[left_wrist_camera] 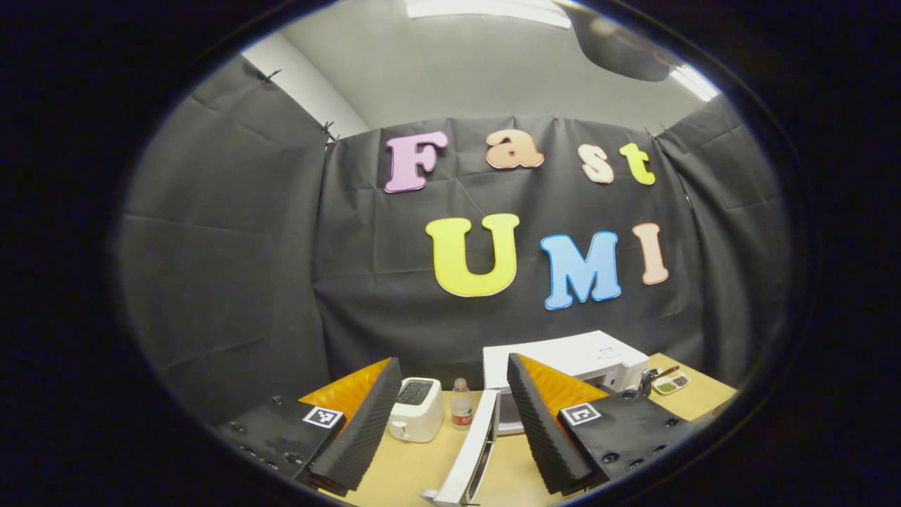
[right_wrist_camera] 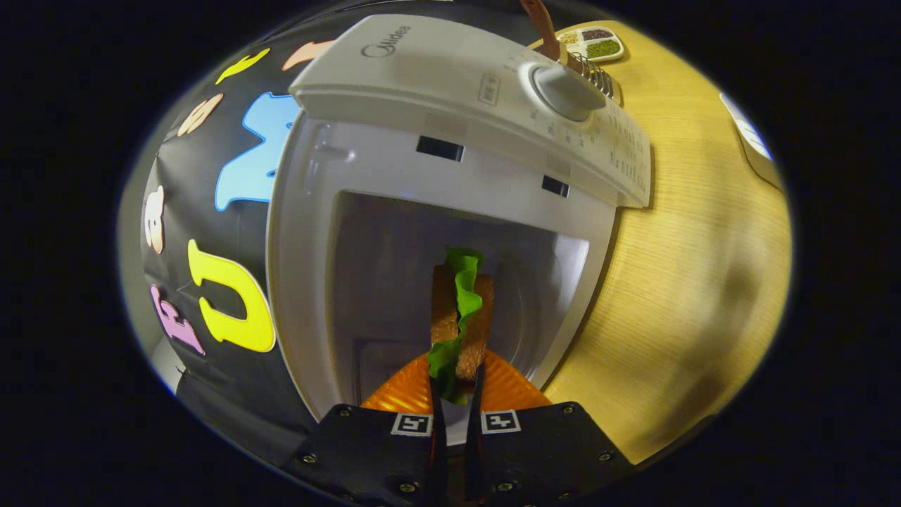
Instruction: Open the microwave oven with the left hand, put the food in, and close the microwave oven.
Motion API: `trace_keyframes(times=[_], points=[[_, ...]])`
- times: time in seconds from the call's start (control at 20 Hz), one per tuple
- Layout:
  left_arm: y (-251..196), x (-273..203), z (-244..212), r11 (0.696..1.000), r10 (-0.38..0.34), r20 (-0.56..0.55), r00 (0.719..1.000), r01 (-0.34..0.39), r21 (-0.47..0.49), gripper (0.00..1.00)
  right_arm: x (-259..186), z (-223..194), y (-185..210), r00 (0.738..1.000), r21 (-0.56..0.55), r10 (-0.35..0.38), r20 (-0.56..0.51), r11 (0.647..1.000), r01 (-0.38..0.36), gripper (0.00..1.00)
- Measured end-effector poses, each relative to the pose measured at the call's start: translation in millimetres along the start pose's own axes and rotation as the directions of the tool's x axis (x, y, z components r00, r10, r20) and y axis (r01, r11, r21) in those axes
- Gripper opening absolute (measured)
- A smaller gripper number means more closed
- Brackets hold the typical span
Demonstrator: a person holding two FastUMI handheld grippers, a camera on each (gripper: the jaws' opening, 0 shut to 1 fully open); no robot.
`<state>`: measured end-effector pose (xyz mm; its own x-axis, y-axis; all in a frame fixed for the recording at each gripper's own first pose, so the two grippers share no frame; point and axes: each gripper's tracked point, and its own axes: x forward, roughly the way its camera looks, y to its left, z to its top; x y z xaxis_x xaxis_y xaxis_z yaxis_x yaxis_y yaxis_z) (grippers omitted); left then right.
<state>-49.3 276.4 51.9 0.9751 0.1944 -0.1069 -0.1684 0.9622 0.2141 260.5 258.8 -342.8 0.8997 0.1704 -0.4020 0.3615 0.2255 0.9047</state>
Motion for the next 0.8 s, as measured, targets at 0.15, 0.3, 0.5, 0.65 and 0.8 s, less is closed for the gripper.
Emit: trace_keyframes(times=[0.15, 0.3, 0.5, 0.65, 0.8], points=[[7.6, 5.6, -3.3, 1.0, 0.014, -0.007, 1.0, -0.014, -0.008, 0.97, 23.9, -6.7, -5.9, 1.0, 0.035, -0.017, 0.025, 0.999, 0.016, 0.11], [14.9, 11.6, -13.0, 0.999, 0.022, -0.026, 0.999, -0.023, -0.031, 0.98, 47.5, -11.2, -5.7, 0.998, 0.072, -0.022, 0.06, 0.997, 0.018, 0.11], [19.6, 22.3, -20.2, 0.998, 0.026, -0.04, 0.999, -0.028, -0.054, 0.98, 62.2, -15.6, -6.9, 0.995, 0.113, -0.044, 0.095, 0.993, 0.033, 0.11], [22.6, 25.3, -20.7, 0.998, 0.02, -0.043, 0.999, -0.022, -0.05, 0.98, 68.0, -15.6, -8.7, 0.993, 0.117, -0.062, 0.1, 0.992, 0.05, 0.11], [24.6, 25.4, -23.8, 0.998, 0.022, -0.044, 0.999, -0.024, -0.055, 0.96, 69.0, -16.1, -12.2, 0.992, 0.099, -0.086, 0.09, 0.992, 0.077, 0.14]])
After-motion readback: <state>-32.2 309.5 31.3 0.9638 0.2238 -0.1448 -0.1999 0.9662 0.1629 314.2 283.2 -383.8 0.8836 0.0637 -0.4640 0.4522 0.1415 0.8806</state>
